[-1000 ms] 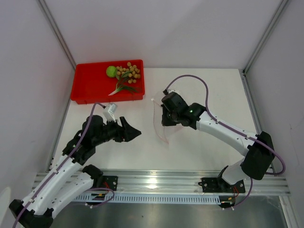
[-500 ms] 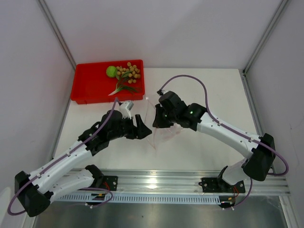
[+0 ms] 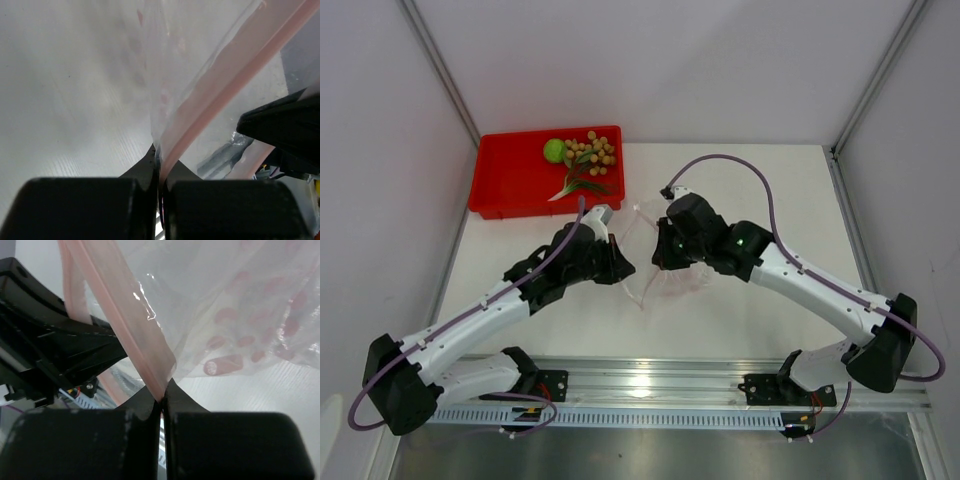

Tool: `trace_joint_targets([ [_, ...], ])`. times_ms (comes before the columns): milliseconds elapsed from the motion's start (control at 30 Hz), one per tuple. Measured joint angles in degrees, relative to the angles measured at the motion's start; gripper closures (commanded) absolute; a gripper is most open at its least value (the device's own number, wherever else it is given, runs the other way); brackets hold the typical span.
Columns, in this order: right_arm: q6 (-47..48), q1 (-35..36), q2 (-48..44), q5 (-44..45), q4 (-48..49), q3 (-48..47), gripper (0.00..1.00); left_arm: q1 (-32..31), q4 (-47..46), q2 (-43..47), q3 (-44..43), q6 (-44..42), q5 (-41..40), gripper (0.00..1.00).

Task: Place the food in the zip-top bag and seal the zipper
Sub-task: Open the zipper of the food storage bag at the center of the board.

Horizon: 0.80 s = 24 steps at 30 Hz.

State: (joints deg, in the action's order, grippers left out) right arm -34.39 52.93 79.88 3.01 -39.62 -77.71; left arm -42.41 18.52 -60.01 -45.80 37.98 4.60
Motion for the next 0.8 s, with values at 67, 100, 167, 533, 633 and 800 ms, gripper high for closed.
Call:
trace_joint_targets([
  [67, 0.63, 0.07, -0.7, 1.29, -0.11, 0.83, 1.0, -0.13, -0.04, 0.02, -0.57, 0.09, 0.07, 0.99],
  [100, 0.98, 0.11, -0.96, 1.9, -0.07, 1.27, 0.96, -0.33, -0.11, 0.09, -0.9, 0.15, 0.13, 0.99],
  [167, 1.49, 0.24, -1.27, 3.08, -0.07, 2.1, 0.87, -1.01, -0.28, 0.42, -1.36, 0.52, 0.35, 0.99],
  [533, 1.92, 1.99, -1.6, 8.55, 1.64, 4.52, 0.01, -4.52, -0.46, 0.76, -2.78, 2.21, 1.79, 0.99],
  [633, 1.81, 2.25, -3.06, 9.77, 3.19, 5.81, 0.01, -4.72, -0.24, 0.76, -2.8, 2.56, 1.84, 0.99],
  [800, 0.98, 2.49, -8.68, 7.96, 9.46, 11.52, 0.01, -4.72, -0.33, 0.94, -2.8, 2.58, 1.81, 0.99],
])
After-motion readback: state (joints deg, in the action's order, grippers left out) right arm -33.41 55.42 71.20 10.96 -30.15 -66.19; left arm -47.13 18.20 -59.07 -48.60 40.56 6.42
